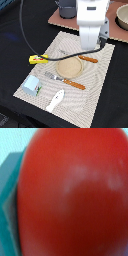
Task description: Interact with the objects in diverse but meaningful ways.
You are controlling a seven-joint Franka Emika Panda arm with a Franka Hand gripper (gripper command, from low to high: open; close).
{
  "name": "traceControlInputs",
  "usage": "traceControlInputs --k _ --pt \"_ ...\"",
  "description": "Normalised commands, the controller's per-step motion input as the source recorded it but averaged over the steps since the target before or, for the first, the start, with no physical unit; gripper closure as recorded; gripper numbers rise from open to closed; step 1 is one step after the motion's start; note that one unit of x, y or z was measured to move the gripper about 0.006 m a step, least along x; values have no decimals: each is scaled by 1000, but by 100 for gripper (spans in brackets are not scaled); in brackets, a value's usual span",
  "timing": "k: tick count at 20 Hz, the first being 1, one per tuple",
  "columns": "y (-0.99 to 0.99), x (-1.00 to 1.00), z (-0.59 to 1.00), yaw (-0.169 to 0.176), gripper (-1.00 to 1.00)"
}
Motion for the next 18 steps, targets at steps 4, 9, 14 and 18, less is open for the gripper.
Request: traceControlInputs --k 4,9,14,18 --pt "892 94 183 20 100" --pt "926 0 27 12 100" --pt "916 -46 0 10 100" --pt "890 -82 -9 13 100"
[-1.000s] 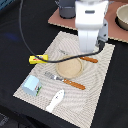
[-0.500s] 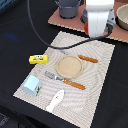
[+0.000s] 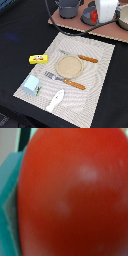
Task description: Interact with the objects in diverse but meaningful ways.
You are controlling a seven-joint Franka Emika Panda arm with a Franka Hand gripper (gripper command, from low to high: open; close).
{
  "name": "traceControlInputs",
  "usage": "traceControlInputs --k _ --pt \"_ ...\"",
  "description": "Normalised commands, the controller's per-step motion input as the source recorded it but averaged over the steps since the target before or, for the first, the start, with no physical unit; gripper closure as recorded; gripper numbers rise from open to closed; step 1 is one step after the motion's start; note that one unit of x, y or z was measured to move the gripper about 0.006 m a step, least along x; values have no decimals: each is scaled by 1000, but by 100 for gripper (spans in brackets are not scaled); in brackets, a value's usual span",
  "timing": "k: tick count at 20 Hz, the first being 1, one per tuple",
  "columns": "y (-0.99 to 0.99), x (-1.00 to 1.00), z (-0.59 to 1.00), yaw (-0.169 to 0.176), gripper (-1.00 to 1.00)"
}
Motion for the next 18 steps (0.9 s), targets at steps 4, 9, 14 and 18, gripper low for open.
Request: traceControlInputs --k 4,9,14,18 --pt "844 -114 -81 27 100" --pt "845 -21 -112 21 100" --pt "840 2 -124 25 100" --pt "846 45 -79 24 100"
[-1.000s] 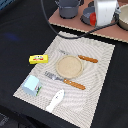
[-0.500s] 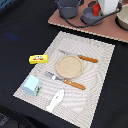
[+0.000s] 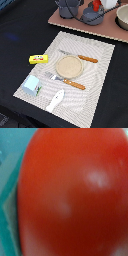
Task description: Interact with the objects in diverse but meaningful ways.
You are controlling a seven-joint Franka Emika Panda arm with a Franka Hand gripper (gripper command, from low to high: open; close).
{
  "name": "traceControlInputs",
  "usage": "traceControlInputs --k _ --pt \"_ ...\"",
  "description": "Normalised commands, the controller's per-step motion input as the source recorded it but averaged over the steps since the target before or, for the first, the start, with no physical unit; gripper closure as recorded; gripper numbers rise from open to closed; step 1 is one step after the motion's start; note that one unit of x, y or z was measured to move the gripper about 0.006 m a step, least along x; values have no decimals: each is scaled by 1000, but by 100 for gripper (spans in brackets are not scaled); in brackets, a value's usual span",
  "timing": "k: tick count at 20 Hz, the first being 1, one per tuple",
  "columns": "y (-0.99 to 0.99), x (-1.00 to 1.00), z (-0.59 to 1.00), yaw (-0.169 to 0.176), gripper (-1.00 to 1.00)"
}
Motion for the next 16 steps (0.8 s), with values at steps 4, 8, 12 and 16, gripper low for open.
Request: traceControlInputs --k 4,8,12,16 --pt "633 6 -9 7 -100" --pt "477 145 509 0 -100" --pt "429 349 970 0 -100" --pt "414 418 1000 0 -100"
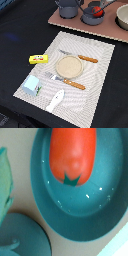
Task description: Interact with the objects in diverse but meaningful ways.
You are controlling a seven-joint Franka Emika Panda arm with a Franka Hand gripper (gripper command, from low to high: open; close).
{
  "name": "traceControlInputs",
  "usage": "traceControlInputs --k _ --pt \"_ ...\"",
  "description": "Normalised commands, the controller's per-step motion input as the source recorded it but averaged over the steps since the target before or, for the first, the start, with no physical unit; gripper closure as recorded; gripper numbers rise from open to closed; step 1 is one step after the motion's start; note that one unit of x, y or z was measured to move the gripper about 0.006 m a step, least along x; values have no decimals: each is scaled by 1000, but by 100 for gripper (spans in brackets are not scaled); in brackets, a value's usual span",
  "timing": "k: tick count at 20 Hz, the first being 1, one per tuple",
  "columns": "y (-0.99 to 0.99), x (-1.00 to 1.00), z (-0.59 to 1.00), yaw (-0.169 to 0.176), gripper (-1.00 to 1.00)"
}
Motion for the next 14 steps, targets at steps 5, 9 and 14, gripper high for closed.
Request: traceControlInputs --k 5,9,14 --pt "123 437 980 -14 -100" --pt "-574 610 589 -37 -100" --pt "-772 593 207 -7 -100"
